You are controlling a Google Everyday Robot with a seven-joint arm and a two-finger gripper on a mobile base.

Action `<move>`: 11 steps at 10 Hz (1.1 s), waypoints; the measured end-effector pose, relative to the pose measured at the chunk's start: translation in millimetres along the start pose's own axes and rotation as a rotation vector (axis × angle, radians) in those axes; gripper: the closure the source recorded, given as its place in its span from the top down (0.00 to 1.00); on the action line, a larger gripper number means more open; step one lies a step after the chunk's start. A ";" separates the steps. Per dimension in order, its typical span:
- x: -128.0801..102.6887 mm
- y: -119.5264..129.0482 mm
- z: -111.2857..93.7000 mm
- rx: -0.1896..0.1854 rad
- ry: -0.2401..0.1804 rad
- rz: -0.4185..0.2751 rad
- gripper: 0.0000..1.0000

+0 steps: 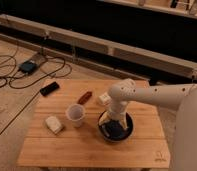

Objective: Push the ceramic bowl across the table

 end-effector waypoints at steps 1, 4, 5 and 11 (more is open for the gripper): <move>-4.1 -6.1 3.4 -0.001 0.002 0.010 0.80; -13.2 -30.2 13.1 0.017 0.019 0.043 0.80; -15.7 -41.1 13.7 0.031 0.020 0.058 0.80; -22.0 -82.8 10.5 0.104 0.024 0.110 0.80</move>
